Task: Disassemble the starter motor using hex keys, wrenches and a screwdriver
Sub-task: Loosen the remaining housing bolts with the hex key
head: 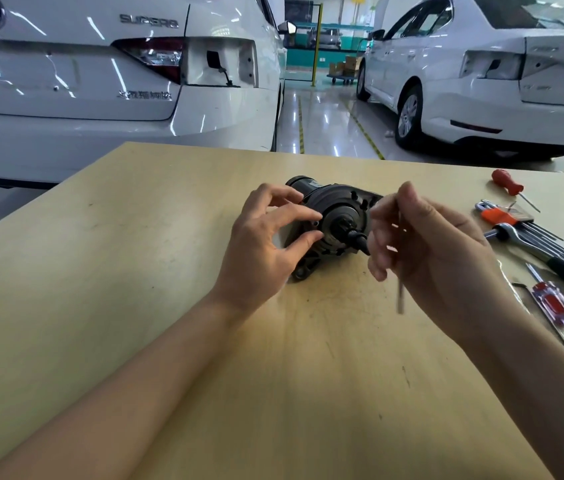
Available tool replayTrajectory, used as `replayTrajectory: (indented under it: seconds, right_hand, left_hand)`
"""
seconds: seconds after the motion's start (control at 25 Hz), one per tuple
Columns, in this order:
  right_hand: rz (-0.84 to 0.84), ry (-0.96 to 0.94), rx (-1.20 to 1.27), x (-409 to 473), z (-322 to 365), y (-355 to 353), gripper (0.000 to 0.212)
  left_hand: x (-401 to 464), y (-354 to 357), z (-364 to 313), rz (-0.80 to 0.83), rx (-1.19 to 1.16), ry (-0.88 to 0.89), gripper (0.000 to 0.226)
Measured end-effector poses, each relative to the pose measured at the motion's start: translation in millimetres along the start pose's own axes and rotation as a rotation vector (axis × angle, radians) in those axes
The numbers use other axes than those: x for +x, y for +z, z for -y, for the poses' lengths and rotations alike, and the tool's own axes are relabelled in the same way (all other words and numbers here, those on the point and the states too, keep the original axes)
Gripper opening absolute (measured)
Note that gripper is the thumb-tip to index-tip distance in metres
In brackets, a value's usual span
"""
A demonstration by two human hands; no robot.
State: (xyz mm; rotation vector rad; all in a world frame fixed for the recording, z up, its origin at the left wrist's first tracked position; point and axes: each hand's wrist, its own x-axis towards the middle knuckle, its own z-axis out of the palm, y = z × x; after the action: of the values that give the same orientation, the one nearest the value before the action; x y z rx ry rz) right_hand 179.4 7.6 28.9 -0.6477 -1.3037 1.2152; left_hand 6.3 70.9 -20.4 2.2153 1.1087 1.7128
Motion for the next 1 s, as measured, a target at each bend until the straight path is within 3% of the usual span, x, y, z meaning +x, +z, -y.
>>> replayTrajectory:
  seconds: [0.2, 0.4, 0.6, 0.8, 0.88, 1.0]
  right_hand:
    - [-0.037, 0.089, -0.149, -5, -2, 5, 0.029]
    - [-0.129, 0.105, -0.347, -9, -5, 14, 0.035]
    - [-0.135, 0.132, -0.147, -10, 1, 15, 0.031]
    - [-0.053, 0.303, -0.095, -8, 6, 14, 0.039]
    - [-0.075, 0.262, -0.048, -7, 6, 15, 0.035]
    - [-0.241, 0.115, -0.093, 0, 12, -1, 0.032]
  left_hand:
    - [2, 1, -1, 0.005, 0.100, 0.122, 0.009]
    - [2, -2, -18, 0.008, 0.154, 0.366, 0.017]
    - [-4, -9, -45, -0.076, 0.030, 0.464, 0.017]
    - [-8, -10, -57, 0.005, -0.075, 0.516, 0.007]
    - [-10, -9, -54, 0.051, -0.054, 0.536, 0.009]
    - [-10, -5, -50, 0.059, -0.073, 0.485, 0.017]
